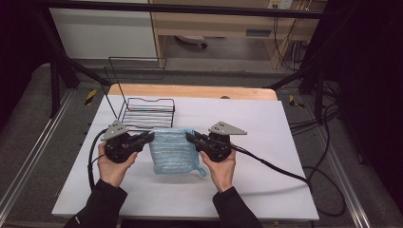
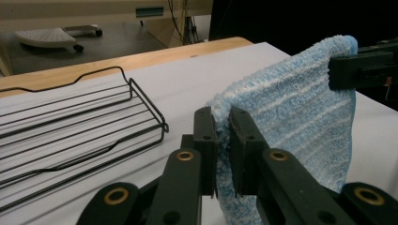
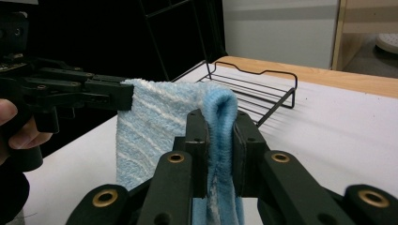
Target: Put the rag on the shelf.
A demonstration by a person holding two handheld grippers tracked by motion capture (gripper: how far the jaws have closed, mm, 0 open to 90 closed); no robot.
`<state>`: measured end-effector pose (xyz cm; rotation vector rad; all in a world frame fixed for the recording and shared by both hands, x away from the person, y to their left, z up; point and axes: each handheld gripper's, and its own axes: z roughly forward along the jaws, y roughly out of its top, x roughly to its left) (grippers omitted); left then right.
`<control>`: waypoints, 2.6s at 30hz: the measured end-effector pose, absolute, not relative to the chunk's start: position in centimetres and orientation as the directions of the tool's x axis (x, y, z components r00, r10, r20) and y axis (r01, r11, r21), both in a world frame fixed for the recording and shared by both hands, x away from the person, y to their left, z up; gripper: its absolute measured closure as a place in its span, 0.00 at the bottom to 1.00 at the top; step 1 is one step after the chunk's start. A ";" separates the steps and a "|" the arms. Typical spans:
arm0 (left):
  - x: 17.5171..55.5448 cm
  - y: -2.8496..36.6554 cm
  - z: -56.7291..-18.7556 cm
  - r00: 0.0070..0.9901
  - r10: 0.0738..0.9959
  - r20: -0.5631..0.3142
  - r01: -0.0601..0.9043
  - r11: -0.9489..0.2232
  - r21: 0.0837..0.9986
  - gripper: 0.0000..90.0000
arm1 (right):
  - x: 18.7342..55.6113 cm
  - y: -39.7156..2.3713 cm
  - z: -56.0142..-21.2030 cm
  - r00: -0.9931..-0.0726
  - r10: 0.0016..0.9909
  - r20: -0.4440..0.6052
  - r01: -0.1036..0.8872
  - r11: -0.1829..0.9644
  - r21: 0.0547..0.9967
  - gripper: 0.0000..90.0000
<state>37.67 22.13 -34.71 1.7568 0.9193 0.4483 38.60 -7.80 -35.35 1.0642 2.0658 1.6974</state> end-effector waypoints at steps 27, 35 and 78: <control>37.0 24.8 -31.3 0.601 0.790 -0.124 0.265 -0.050 0.963 0.92 | 38.6 -4.9 -31.7 -0.725 0.668 0.167 0.239 0.018 0.971 0.88; 37.0 25.1 -30.4 0.595 0.798 -0.098 0.223 -0.047 0.974 0.92 | 38.7 -4.4 -30.6 -0.727 0.670 0.150 0.204 0.002 0.979 0.89; 37.9 28.6 -24.1 0.557 0.824 -0.103 0.051 0.090 0.995 0.93 | 40.2 0.3 -23.7 -0.743 0.664 0.085 0.056 -0.064 0.996 0.89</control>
